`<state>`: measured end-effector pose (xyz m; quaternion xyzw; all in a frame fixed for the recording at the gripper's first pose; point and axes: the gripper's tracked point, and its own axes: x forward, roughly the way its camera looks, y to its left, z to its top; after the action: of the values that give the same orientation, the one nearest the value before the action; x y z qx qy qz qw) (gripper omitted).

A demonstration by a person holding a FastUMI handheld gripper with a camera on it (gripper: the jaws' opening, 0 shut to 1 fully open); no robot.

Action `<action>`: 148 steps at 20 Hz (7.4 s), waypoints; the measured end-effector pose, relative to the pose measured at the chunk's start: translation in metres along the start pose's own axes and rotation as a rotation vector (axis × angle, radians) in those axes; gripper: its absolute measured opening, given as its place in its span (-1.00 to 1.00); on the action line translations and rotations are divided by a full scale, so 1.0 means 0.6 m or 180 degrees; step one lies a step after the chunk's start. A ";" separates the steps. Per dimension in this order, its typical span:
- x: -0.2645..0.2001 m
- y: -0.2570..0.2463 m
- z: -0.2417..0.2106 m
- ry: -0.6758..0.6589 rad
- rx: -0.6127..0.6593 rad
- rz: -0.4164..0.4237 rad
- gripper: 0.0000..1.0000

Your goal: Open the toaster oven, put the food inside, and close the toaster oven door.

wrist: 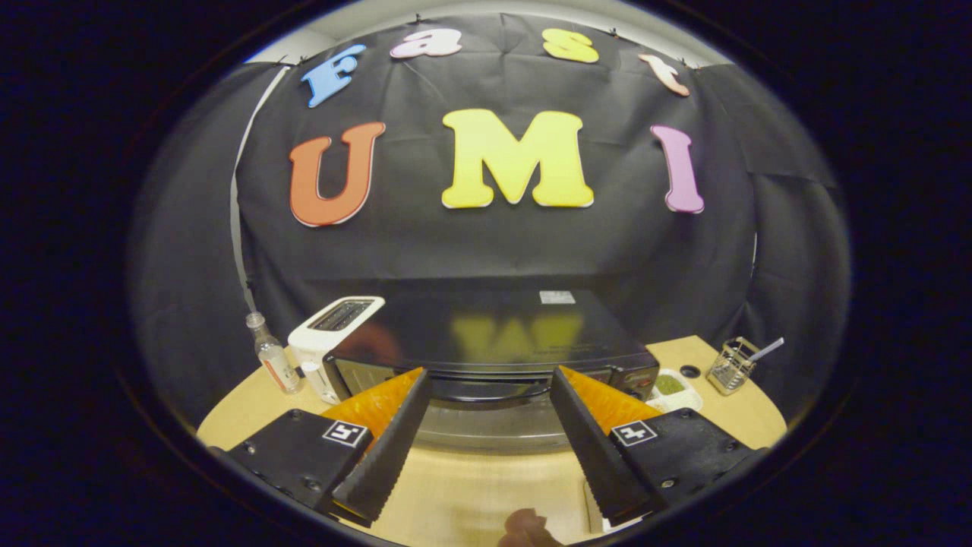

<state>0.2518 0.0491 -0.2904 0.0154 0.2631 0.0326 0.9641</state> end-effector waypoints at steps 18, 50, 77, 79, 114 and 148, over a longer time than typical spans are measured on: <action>0.052 0.022 0.003 0.0185 -0.0173 -0.0082 1.00; -0.112 0.006 -0.326 0.0378 -0.0375 -0.0117 1.00; -0.228 -0.282 -0.140 0.0707 -0.0022 0.0280 1.00; -0.214 -0.325 -0.141 0.0858 0.0066 0.0273 1.00; -0.289 -0.268 -0.080 0.0576 -0.0520 0.0825 -0.81; 0.108 0.001 -0.110 0.0014 0.1359 0.0700 -0.81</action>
<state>0.2736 0.0549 -0.3800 0.2474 0.2629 0.0810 0.9290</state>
